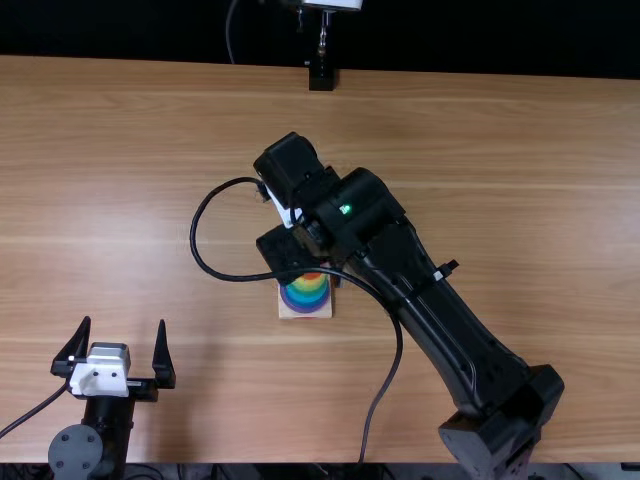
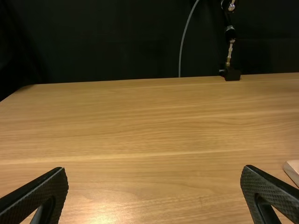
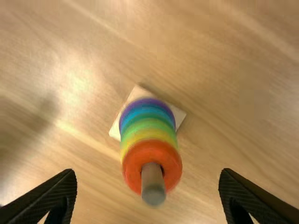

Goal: Build the Hanoi tower: stack the rings onto the peg from bottom to top in this color order: purple, dark blue, light blue, dark green, light green, yellow, orange.

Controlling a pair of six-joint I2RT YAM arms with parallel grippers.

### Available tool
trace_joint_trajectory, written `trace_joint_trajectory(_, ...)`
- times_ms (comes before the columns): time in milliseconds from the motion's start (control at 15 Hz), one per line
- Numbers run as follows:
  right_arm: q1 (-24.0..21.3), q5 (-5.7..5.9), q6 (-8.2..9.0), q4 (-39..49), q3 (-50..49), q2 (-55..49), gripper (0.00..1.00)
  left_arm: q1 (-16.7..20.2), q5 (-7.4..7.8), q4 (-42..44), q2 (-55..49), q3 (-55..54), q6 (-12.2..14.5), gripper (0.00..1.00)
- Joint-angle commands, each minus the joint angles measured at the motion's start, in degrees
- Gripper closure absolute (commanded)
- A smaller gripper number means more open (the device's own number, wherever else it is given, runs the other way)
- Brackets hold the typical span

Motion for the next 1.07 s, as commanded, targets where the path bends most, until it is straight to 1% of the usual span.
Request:
trace_joint_trajectory(0,-0.24,0.25,0.3,3.46,-0.91,-0.47,0.0,0.66,-0.57,-0.94,-0.62,-1.41,0.76,0.0)
trace_joint_trajectory(67,-0.15,0.25,0.3,7.58,-1.88,-0.82,0.0,0.66,-0.57,-0.94,-0.62,-1.41,0.76,0.0)
trace_joint_trajectory(200,-0.42,0.36,0.2,16.65,-7.59,-1.43,0.0,0.66,-0.57,-0.94,-0.62,-1.41,0.76,0.0)
trace_joint_trajectory(267,-0.77,0.46,0.09,22.87,-11.11,-4.42,0.0,0.66,-0.57,-0.94,-0.62,-1.41,0.76,0.0)
trace_joint_trajectory(400,-4.9,0.46,0.09,35.31,-21.21,-18.13,0.0,0.66,-0.57,-0.94,-0.62,-1.41,0.76,0.0)
trace_joint_trajectory(467,-7.01,0.67,0.2,42.17,-26.84,-25.25,0.0,0.66,-0.57,-0.94,-0.62,-1.41,0.76,0.0)
trace_joint_trajectory(533,-8.59,0.88,0.09,49.13,-31.59,-30.26,0.0,0.66,-0.57,-0.94,-0.62,-1.41,0.76,0.0)
trace_joint_trajectory(667,-12.9,2.78,-0.01,61.36,-42.48,-38.26,0.0,0.66,-0.57,-0.94,-0.62,-1.41,0.76,0.0)
trace_joint_trajectory(733,-15.36,3.84,-0.22,65.16,-48.29,-43.53,0.0,0.66,-0.57,-0.94,-0.62,-1.41,0.76,0.0)
trace_joint_trajectory(867,-20.37,3.84,-0.44,70.65,-61.29,-56.89,0.0,0.66,-0.57,-0.94,-0.62,-1.41,0.76,0.0)
trace_joint_trajectory(1000,-25.82,3.52,-0.01,73.49,-75.0,-68.76,0.0,0.66,-0.57,-0.94,-0.62,-1.41,0.76,0.0)
